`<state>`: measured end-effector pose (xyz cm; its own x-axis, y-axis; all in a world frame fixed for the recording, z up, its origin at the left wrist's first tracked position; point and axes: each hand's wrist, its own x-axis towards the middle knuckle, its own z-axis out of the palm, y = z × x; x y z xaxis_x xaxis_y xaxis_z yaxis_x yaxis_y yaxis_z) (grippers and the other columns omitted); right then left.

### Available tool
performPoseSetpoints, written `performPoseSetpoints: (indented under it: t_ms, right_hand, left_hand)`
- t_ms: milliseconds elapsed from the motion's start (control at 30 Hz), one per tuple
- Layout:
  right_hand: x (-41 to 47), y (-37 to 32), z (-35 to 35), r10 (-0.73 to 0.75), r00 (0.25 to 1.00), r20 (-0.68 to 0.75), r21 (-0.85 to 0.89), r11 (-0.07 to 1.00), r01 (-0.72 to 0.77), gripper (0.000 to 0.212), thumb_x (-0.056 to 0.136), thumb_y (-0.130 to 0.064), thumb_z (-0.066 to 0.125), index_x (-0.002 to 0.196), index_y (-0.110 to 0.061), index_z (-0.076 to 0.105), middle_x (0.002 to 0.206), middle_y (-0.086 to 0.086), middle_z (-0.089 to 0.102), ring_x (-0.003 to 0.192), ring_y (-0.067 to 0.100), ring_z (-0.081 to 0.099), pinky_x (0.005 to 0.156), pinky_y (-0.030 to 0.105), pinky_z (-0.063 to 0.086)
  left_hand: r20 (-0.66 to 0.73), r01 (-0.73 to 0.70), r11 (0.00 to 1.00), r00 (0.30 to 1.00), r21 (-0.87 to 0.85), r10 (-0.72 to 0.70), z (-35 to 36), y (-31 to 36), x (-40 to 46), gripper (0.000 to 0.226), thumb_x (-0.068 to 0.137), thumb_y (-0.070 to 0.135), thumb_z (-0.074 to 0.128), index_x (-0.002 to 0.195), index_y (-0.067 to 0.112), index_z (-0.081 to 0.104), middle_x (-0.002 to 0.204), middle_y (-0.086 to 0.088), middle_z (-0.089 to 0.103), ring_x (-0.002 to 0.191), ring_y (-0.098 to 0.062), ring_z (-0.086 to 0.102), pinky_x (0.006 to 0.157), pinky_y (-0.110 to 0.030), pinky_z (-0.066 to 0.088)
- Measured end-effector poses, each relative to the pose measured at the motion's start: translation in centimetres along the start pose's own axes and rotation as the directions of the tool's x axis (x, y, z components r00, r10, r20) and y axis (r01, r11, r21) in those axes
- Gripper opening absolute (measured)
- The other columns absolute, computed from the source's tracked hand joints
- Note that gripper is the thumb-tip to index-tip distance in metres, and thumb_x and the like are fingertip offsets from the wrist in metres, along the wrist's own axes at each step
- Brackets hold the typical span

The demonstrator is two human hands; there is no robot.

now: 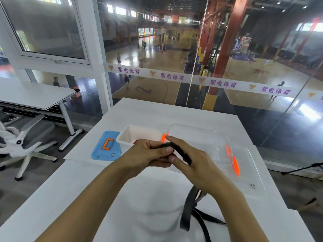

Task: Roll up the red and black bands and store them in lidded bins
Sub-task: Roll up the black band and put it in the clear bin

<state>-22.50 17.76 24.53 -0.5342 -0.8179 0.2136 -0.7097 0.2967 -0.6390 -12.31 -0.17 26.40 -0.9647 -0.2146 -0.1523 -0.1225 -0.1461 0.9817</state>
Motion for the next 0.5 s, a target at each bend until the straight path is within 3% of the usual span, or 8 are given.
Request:
performPoseSetpoints:
  t_ms: [67, 133, 267, 367, 433, 500]
  right_hand:
    - [-0.2, 0.1, -0.1, -0.003, 1.000, -0.013, 0.054, 0.999, 0.004, 0.045, 0.102, -0.047, 0.056, 0.144, -0.061, 0.044, 0.121, -0.030, 0.066, 0.114, -0.002, 0.063, 0.100, 0.030, 0.051]
    - [-0.2, 0.1, -0.2, 0.015, 1.000, -0.009, 0.091, 0.996, -0.014, 0.042, 0.103, -0.046, 0.056, 0.141, -0.062, 0.047, 0.128, -0.026, 0.066, 0.122, 0.001, 0.061, 0.104, 0.034, 0.051]
    - [-0.3, -0.5, -0.4, 0.045, 0.999, -0.009, 0.142, 0.989, -0.043, 0.040, 0.104, -0.046, 0.052, 0.140, -0.063, 0.048, 0.127, -0.030, 0.065, 0.120, -0.003, 0.061, 0.104, 0.032, 0.051]
    - [-0.4, -1.1, 0.1, 0.080, 0.997, -0.008, 0.138, 0.987, -0.078, 0.054, 0.100, -0.043, 0.059, 0.145, -0.064, 0.037, 0.118, -0.034, 0.064, 0.109, -0.008, 0.062, 0.099, 0.025, 0.050]
    - [-0.5, -1.7, 1.5, 0.105, 0.991, -0.081, 0.090, 0.991, -0.098, 0.073, 0.089, -0.051, 0.065, 0.149, -0.061, 0.027, 0.124, -0.026, 0.064, 0.113, -0.002, 0.063, 0.099, 0.027, 0.052]
    - [-0.2, -2.0, 3.1, 0.162, 0.959, -0.230, 0.050, 0.987, -0.155, 0.073, 0.083, -0.055, 0.063, 0.148, -0.056, 0.028, 0.122, -0.017, 0.065, 0.111, 0.005, 0.066, 0.094, 0.033, 0.056]
  left_hand:
    - [0.035, 0.010, 0.999, 0.999, 0.039, -0.011, -0.1, 0.0, -0.2, 0.017, 0.086, 0.018, 0.072, 0.100, 0.014, 0.080, 0.095, -0.012, 0.079, 0.086, -0.024, 0.077, 0.074, -0.027, 0.061]
    - [0.056, 0.014, 0.999, 0.998, 0.051, -0.017, -0.3, 0.2, -0.3, 0.024, 0.079, 0.024, 0.074, 0.100, 0.014, 0.080, 0.097, -0.013, 0.079, 0.087, -0.024, 0.077, 0.074, -0.027, 0.061]
    - [0.038, 0.037, 0.998, 0.999, -0.058, -0.035, 0.1, 0.0, -0.2, 0.022, 0.077, 0.029, 0.072, 0.093, 0.018, 0.082, 0.093, -0.011, 0.080, 0.084, -0.022, 0.078, 0.072, -0.027, 0.061]
    - [-0.037, 0.015, 0.983, 0.999, -0.182, -0.022, 1.2, -0.7, 0.1, 0.026, 0.077, 0.032, 0.073, 0.094, 0.014, 0.082, 0.095, -0.013, 0.079, 0.087, -0.023, 0.077, 0.075, -0.029, 0.061]
    - [-0.126, -0.004, 0.950, 0.991, -0.312, -0.037, 2.5, -1.2, 0.4, 0.033, 0.081, 0.032, 0.073, 0.100, 0.006, 0.079, 0.098, -0.016, 0.079, 0.086, -0.023, 0.077, 0.073, -0.028, 0.061]
    - [-0.192, -0.027, 0.922, 0.980, -0.386, -0.051, 4.0, -1.7, 0.6, 0.033, 0.088, 0.029, 0.071, 0.106, 0.002, 0.077, 0.103, -0.015, 0.079, 0.091, -0.023, 0.077, 0.073, -0.027, 0.060]
